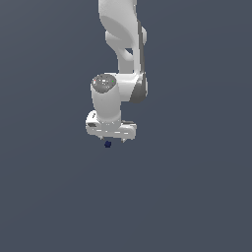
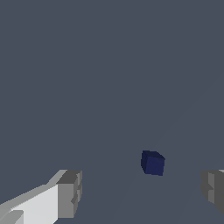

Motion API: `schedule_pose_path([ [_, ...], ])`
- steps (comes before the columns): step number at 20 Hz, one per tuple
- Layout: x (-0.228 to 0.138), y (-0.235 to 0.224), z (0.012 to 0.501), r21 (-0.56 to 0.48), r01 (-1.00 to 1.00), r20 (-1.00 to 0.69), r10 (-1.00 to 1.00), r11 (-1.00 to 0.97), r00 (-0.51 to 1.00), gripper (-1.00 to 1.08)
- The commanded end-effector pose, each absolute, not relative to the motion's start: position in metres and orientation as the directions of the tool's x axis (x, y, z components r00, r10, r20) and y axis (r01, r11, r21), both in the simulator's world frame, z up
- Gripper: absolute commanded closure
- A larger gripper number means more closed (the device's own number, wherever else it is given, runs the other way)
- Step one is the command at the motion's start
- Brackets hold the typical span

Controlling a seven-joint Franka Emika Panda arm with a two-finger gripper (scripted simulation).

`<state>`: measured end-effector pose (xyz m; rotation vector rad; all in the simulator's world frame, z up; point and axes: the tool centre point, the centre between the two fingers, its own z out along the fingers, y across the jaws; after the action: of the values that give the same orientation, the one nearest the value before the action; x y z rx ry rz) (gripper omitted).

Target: Pick up the object and move it to a goal position.

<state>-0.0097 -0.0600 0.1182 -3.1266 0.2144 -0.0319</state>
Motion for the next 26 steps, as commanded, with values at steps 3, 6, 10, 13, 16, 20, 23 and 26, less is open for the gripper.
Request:
schedule_pose_path([
  [3, -0.027, -0.08, 0.087, -0.005, -0.209, 0.008, -0.209, -0.978, 0.978, -0.92],
  [6, -0.036, -0.089, 0.074, -0.003, -0.241, 0.004, -0.241, -0.97, 0.97, -0.92],
  [10, -0.042, -0.095, 0.064, 0.0, -0.264, 0.0, -0.264, -0.964, 0.964, -0.92],
  [13, -0.042, -0.095, 0.064, 0.0, -0.264, -0.001, -0.264, -0.965, 0.965, -0.92],
  [16, -0.042, -0.095, 0.061, 0.0, -0.264, -0.001, -0.264, -0.965, 0.965, -0.92],
  [20, -0.043, -0.095, 0.048, 0.0, -0.265, -0.001, -0.265, -0.964, 0.964, -0.92],
  [23, -0.044, -0.096, 0.032, 0.0, -0.266, 0.0, -0.266, -0.964, 0.964, -0.92],
  [26, -0.044, -0.096, 0.02, 0.0, -0.267, 0.0, -0.267, -0.964, 0.964, -0.92],
])
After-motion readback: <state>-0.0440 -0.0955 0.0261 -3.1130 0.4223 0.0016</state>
